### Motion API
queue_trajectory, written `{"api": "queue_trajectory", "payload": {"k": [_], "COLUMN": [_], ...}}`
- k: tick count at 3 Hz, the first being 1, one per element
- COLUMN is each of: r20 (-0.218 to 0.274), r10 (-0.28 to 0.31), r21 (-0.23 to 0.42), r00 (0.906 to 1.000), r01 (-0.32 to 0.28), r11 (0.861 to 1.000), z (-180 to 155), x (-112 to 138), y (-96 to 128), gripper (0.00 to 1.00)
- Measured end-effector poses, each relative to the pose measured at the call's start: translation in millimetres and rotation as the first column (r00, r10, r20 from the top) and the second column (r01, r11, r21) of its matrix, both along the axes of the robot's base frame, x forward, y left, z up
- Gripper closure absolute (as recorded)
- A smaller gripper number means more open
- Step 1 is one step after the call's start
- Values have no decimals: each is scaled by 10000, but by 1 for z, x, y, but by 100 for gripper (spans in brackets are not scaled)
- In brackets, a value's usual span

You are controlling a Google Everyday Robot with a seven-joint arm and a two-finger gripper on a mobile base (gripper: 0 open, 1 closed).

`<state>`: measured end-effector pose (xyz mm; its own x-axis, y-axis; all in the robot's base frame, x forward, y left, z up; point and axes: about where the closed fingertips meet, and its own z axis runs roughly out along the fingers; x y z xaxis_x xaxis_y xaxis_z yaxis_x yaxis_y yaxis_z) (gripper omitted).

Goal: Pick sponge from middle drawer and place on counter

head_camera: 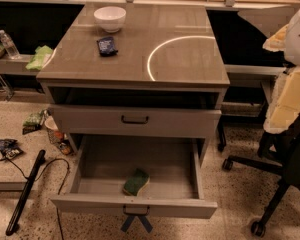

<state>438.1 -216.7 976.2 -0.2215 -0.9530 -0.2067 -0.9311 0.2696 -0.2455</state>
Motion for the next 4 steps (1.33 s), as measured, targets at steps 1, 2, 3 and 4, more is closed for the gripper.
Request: {"api": "queue_trajectory", "payload": {"k": [1,2,3,4], "r20": [2,-83,-313,-1536], "r10": [-1,-903,-2039,-3396], "r21": [1,548,1532,2653], "r00": [10000,9959,9785,9279], "r01": [1,906,2063,3698], "r11": [10000,9944,9664,8904], "z": [0,-11,-27,-111], "x": [0,2,-3,0], "y": [0,1,18,83], "gripper": [0,0,0,0]}}
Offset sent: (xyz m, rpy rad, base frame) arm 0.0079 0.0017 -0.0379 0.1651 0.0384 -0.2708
